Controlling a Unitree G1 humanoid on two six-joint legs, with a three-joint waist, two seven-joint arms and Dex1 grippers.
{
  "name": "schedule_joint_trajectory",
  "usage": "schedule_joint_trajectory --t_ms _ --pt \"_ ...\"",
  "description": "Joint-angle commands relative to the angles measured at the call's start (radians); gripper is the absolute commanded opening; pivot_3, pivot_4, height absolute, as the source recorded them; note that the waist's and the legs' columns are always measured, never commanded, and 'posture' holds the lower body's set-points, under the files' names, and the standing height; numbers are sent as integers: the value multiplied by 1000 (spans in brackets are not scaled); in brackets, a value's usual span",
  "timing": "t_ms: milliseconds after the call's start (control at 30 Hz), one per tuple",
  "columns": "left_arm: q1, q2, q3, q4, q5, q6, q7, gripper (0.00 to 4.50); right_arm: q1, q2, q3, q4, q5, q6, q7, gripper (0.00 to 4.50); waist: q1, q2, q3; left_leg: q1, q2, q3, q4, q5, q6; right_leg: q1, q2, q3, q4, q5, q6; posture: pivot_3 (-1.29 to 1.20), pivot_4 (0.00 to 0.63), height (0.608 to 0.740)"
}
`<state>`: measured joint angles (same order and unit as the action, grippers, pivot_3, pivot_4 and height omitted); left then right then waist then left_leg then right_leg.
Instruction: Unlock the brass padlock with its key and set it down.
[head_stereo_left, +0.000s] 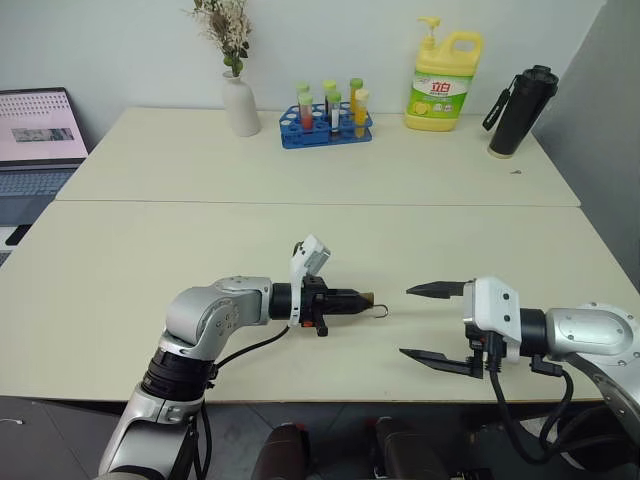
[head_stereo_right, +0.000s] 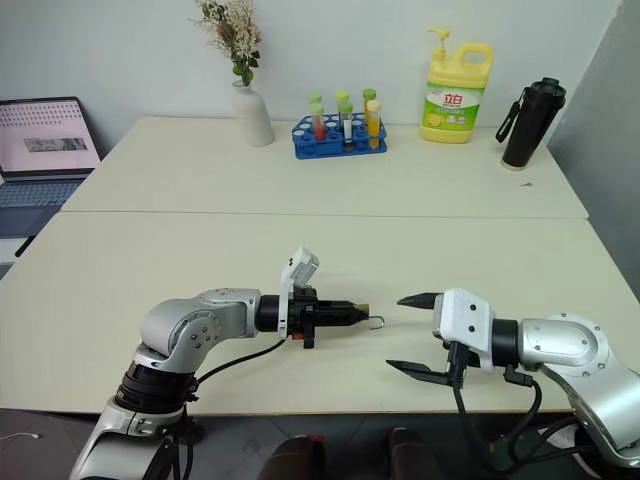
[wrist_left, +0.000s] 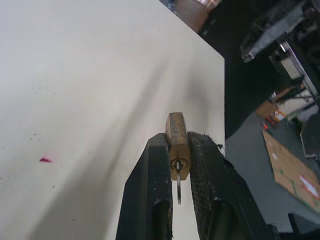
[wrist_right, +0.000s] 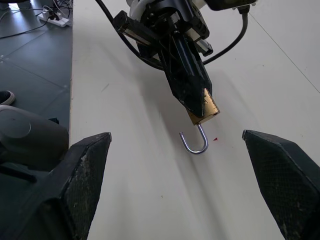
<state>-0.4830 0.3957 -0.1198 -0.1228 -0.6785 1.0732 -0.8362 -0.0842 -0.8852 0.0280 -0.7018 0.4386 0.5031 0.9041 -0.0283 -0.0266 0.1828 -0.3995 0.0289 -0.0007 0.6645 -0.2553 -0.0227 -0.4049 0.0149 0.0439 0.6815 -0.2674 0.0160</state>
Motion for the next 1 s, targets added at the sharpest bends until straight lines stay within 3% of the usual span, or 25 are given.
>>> schedule_joint_trajectory --t_ms 33,667,700,1000 --pt "12 -11 -6 13 13 -5 30 171 -37 0 33 2 -35 49 -36 4500 0 0 0 0 0 0 0 0 0 0 0 0 0 0 0 0 150 740" --pt "-20 -39 -42 78 40 4 39 171 -104 43 77 22 -75 114 -87 4500 0 0 0 0 0 0 0 0 0 0 0 0 0 0 0 0 150 740" --pt "-24 -42 -47 85 47 -1 41 901 -104 44 76 22 -76 114 -88 4500 0 0 0 0 0 0 0 0 0 0 0 0 0 0 0 0 150 740" --pt "-65 20 -16 30 125 -175 6 3755 -75 43 57 11 -74 115 -97 4500 0 0 0 0 0 0 0 0 0 0 0 0 0 0 0 0 150 740"
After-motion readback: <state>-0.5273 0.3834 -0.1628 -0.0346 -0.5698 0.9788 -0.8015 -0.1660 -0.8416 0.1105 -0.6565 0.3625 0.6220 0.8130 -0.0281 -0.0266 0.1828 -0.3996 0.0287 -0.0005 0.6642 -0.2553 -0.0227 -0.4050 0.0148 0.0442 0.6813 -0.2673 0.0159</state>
